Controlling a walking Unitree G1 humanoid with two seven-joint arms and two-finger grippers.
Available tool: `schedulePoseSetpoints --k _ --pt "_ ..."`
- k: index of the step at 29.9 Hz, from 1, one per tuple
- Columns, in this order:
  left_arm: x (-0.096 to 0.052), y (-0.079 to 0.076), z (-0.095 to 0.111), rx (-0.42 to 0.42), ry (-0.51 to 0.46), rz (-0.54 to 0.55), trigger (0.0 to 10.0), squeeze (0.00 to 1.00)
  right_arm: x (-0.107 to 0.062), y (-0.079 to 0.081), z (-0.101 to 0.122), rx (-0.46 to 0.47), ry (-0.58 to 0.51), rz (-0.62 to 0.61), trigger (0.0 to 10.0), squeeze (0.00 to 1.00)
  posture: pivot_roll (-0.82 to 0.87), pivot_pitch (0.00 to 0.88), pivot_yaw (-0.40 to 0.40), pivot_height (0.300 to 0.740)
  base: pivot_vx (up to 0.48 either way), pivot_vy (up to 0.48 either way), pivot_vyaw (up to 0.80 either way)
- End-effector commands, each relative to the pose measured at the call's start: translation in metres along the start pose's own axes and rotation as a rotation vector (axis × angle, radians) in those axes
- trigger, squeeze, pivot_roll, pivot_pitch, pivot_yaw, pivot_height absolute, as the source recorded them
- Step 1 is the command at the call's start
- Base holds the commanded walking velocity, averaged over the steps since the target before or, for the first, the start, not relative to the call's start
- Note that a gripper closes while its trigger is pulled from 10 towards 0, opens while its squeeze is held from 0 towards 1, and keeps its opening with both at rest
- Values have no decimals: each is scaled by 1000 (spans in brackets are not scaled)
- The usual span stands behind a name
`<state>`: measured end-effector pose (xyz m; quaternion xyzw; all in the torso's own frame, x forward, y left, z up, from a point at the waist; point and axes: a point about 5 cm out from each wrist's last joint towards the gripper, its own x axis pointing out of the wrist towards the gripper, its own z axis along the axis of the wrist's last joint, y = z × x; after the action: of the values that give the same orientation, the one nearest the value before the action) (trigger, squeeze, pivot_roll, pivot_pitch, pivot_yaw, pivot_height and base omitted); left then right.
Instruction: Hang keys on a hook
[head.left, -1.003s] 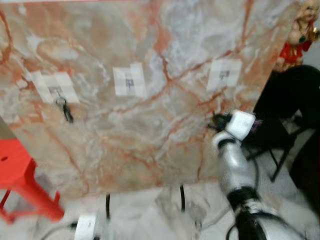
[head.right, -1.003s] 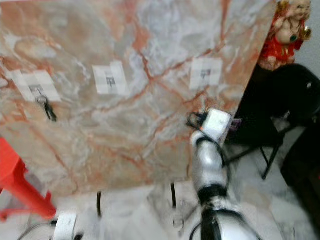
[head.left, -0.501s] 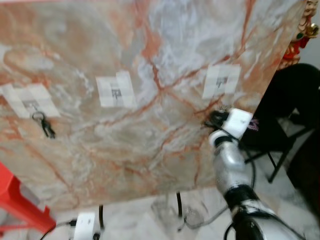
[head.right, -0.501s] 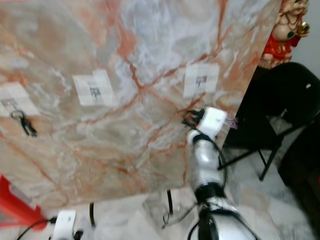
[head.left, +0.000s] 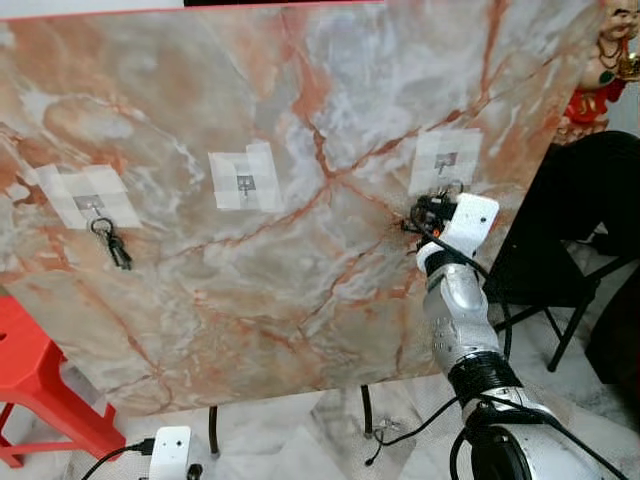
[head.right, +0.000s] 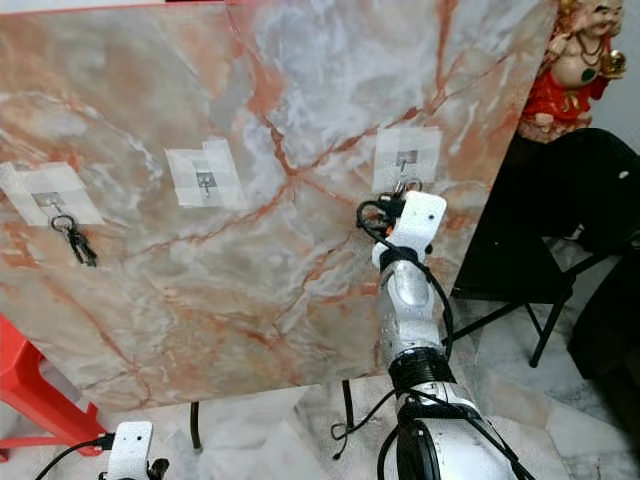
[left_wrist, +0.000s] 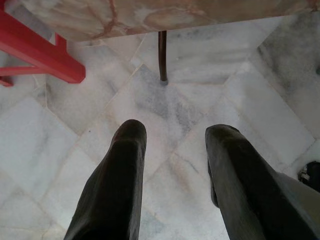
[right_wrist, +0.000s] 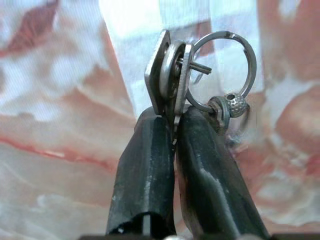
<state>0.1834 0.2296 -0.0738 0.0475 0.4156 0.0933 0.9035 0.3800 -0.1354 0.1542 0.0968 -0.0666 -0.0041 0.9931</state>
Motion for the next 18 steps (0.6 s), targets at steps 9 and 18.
schedulePoseSetpoints --k 9,18 --pt "-1 1 -4 -10 16 4 10000 0 9 4 10 -82 19 -2 10000 0 21 0 1 723 0 0 0" --pt "0 1 -1 -5 10 2 10000 0 13 -2 7 -142 103 -25 10000 0 21 0 2 723 0 0 0"
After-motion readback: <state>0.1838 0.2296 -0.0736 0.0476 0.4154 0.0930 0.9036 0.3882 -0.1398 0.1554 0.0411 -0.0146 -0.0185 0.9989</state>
